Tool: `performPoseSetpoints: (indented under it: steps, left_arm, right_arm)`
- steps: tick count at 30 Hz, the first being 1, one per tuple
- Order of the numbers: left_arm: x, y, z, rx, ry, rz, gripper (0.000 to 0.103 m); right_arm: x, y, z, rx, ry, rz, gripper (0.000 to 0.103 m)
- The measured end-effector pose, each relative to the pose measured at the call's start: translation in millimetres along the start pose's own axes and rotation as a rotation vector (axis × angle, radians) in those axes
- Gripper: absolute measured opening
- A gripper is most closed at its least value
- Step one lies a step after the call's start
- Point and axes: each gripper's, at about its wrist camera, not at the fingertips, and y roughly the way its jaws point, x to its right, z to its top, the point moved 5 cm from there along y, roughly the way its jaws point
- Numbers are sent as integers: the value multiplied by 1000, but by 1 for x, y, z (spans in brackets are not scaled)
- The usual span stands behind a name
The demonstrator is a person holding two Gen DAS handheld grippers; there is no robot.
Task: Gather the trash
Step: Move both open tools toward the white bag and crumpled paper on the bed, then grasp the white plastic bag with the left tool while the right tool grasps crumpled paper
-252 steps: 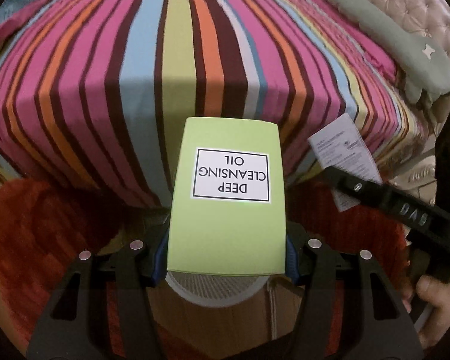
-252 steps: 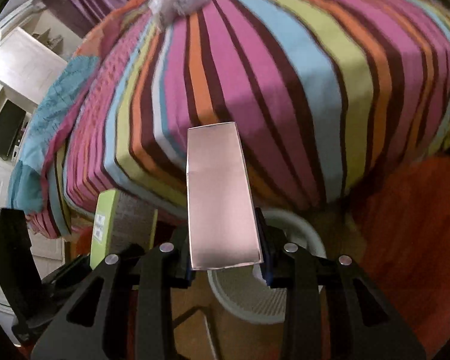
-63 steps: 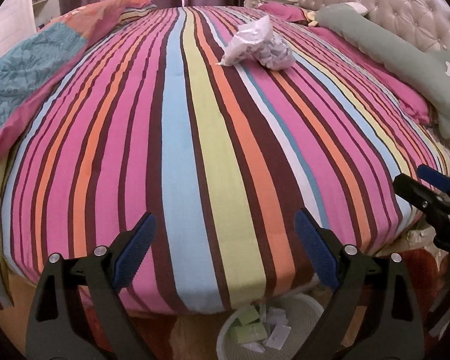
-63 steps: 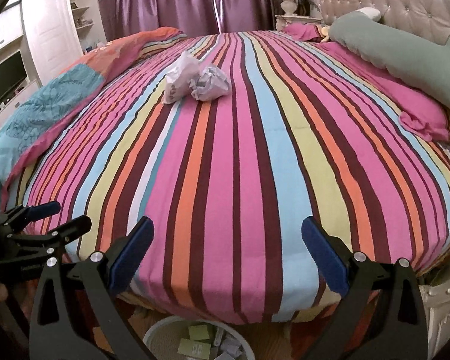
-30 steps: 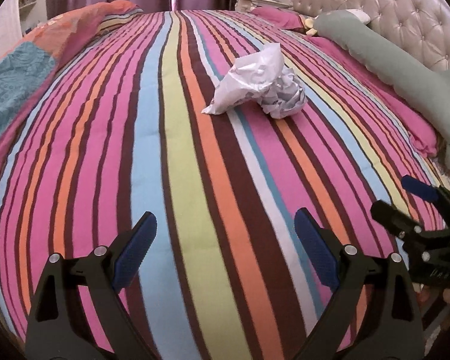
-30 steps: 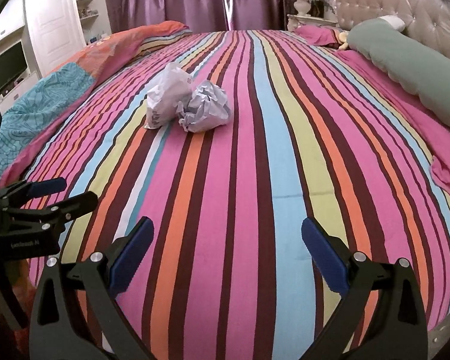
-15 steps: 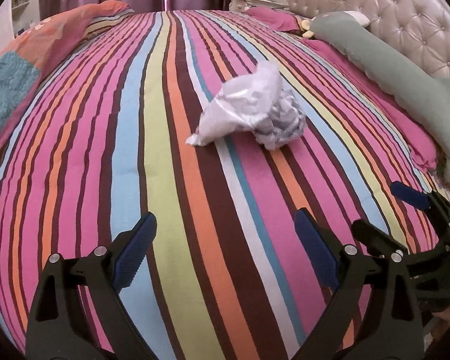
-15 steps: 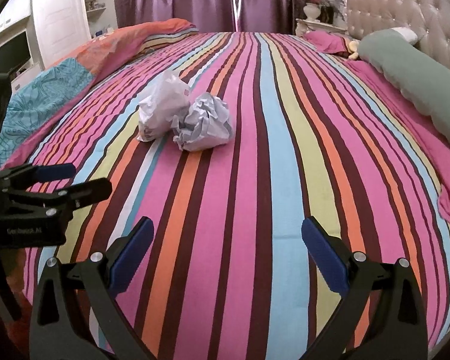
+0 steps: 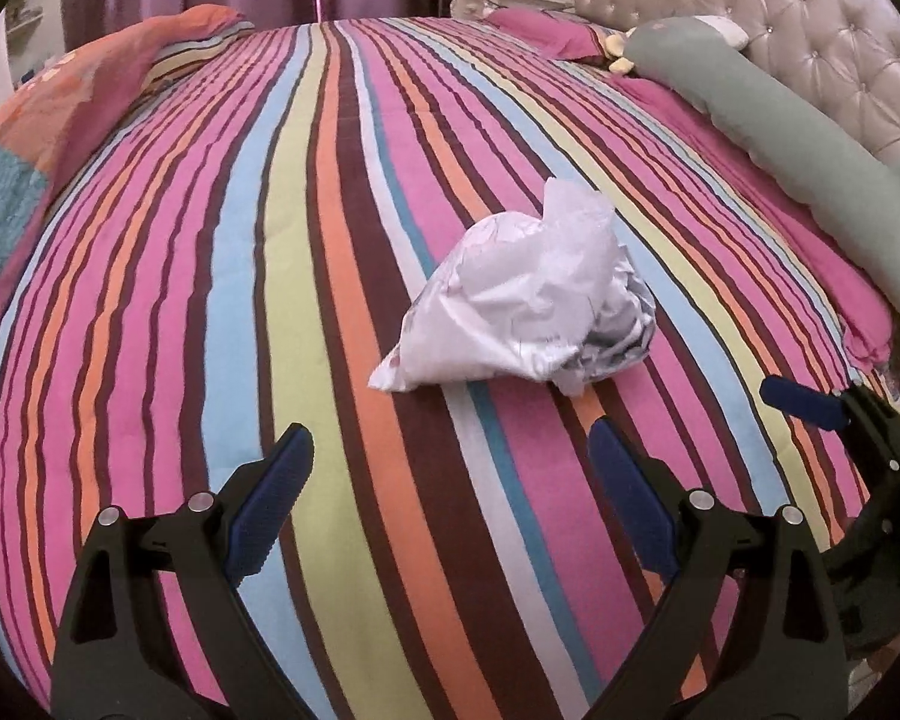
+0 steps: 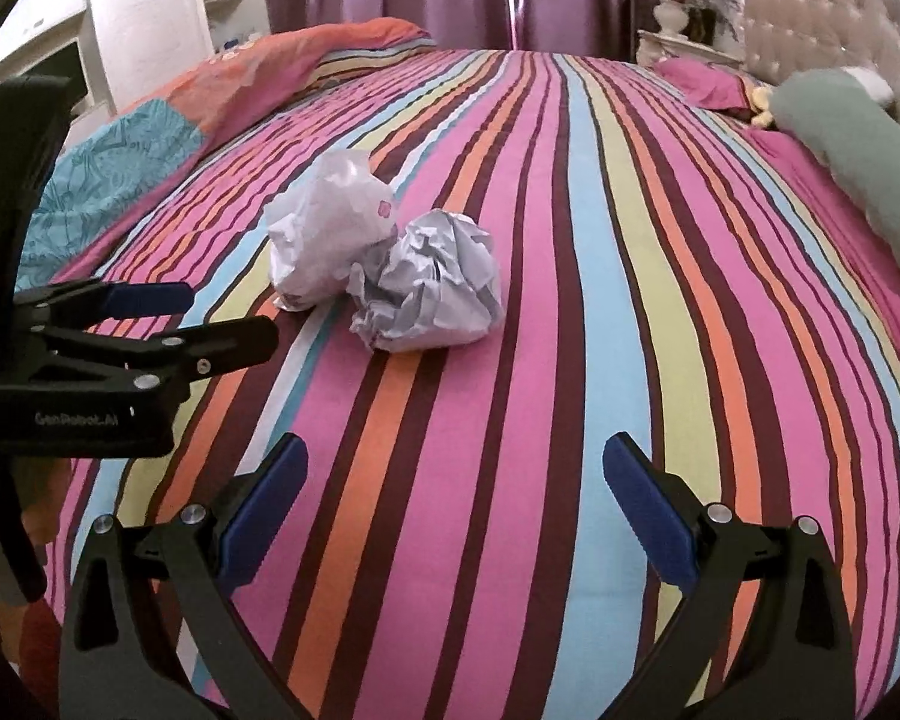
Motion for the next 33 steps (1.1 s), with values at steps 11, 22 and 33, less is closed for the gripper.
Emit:
performPoseSetpoints:
  steps: [11, 22, 33]
  left_arm:
    - [5, 22, 19, -18, -8, -19, 90]
    - [-1, 33, 43, -23, -29, -13, 91]
    - [-19, 45, 52, -34, -132, -78, 90]
  right_arm:
    - [1, 15, 12, -7, -5, 31, 94]
    - [-5, 32, 27, -10, -56, -1, 95]
    - [-13, 50, 40, -9, -126, -43, 95]
